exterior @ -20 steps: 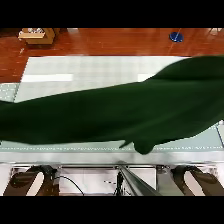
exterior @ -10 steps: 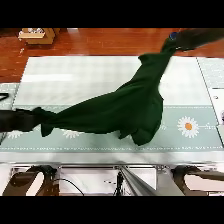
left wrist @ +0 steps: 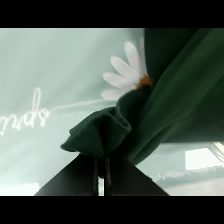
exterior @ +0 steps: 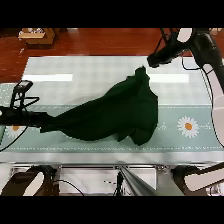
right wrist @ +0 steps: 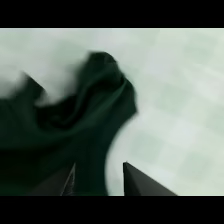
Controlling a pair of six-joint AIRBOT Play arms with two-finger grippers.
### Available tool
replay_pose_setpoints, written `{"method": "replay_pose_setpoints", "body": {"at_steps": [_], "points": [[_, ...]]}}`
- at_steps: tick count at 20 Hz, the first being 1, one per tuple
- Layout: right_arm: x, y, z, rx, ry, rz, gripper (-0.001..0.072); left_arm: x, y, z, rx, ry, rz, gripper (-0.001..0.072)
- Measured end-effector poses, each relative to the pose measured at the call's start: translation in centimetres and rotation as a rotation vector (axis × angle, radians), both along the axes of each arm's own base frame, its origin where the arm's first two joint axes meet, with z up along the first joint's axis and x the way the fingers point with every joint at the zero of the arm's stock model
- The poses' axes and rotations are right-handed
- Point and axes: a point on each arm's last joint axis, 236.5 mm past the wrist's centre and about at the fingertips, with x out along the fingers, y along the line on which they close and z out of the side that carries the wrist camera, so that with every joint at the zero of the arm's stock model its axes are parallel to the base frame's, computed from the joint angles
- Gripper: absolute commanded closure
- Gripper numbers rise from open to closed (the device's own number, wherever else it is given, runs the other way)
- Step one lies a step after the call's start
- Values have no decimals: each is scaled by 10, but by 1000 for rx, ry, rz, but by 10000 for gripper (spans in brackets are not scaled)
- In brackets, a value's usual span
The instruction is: Fold the shirts.
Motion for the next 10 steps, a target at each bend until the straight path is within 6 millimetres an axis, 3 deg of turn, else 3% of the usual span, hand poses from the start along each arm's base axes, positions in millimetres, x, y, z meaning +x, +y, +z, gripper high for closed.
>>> {"method": "replay_pose_setpoints", "body": {"at_steps": [4,5,7,8,10], "points": [[-41,-52,10,-67,106,-92,325,16,13,-18,50,0,3,658],[-54,-65,7,-62,144,-123,324,17,16,-22,64,11,-1,556],[-81,-82,-4,-21,214,-172,284,20,22,-30,89,24,-4,256],[-97,-88,-11,8,247,-195,284,20,25,-33,98,29,-4,166],[-124,-95,-23,56,291,-222,284,19,34,-35,121,44,7,171]]}}
